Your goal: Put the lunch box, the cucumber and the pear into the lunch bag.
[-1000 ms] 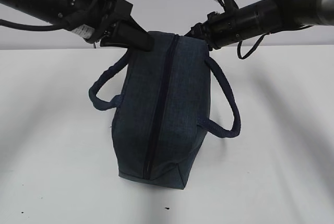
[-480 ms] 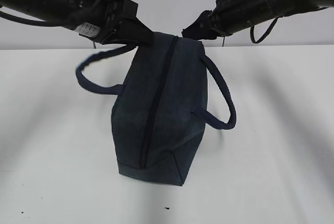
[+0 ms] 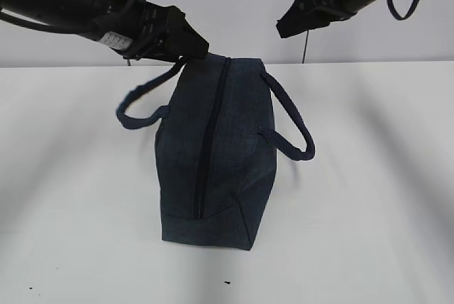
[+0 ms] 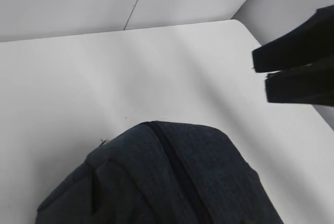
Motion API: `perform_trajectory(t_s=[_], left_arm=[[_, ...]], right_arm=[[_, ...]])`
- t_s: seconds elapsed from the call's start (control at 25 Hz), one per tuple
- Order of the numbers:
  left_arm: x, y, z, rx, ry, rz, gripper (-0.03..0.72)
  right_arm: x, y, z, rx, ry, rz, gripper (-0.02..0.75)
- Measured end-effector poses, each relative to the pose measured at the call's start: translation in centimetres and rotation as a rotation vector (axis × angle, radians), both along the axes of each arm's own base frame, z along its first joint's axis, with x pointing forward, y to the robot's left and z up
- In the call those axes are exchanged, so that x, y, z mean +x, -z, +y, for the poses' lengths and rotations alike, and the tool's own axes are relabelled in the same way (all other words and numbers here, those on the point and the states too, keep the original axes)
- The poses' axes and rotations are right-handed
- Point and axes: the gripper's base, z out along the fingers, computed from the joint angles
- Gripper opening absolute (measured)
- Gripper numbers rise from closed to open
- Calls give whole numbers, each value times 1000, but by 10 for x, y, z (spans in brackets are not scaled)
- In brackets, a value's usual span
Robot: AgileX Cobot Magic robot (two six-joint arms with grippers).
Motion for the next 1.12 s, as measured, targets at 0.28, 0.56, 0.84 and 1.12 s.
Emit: perform_trajectory(t_s=[0.28, 0.56, 0.84, 1.12], left_arm=[[-13, -26, 12, 102, -10, -91, 424], [-37, -61, 29, 208, -50, -165, 424], [-71, -90, 54, 348, -128, -139, 424], [-103, -110, 83, 511, -248, -101, 424]], right_arm=[[-23, -21, -10, -85, 74, 106, 358], [-39, -20, -21, -172, 174, 295, 358], [-53, -39, -32, -222, 311, 297, 358], [-86, -86, -41, -228, 392, 189, 358]])
